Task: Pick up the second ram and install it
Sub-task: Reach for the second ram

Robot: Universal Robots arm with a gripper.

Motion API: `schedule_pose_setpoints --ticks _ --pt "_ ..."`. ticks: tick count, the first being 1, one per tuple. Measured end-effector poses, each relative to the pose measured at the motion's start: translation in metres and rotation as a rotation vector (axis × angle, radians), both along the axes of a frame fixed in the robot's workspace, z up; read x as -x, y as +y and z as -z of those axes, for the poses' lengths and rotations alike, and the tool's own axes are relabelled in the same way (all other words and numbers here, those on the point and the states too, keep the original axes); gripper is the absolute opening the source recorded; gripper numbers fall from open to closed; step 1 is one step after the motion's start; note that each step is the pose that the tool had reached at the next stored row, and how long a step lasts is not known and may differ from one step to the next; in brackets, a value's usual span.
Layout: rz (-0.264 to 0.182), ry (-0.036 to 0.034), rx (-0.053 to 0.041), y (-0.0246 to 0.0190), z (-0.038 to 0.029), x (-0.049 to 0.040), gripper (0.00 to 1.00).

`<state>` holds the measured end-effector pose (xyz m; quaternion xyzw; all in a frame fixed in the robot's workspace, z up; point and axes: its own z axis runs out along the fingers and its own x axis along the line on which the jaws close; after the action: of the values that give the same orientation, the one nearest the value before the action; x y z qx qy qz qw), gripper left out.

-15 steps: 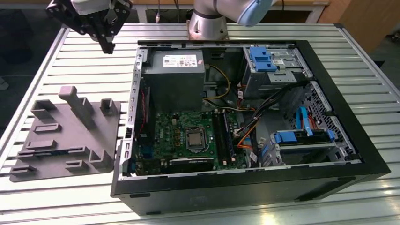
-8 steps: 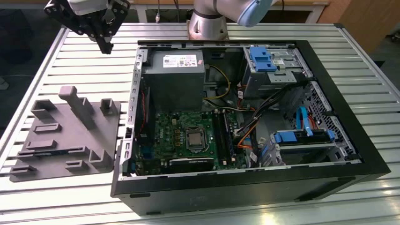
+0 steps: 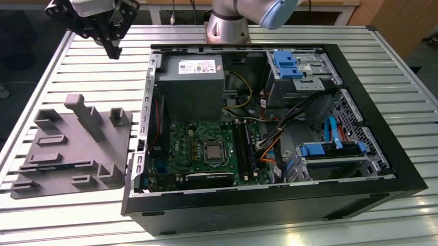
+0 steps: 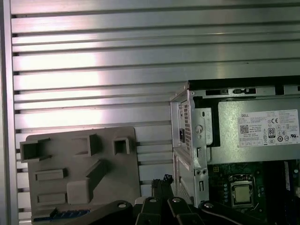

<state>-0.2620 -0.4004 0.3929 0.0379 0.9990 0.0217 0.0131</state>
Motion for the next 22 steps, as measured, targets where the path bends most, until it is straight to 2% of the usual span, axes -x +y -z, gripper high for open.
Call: schedule_pose_setpoints --ticks 22 --pt "0.000 0.0000 0.0001 -0.0013 0.0001 0.0165 0.11"
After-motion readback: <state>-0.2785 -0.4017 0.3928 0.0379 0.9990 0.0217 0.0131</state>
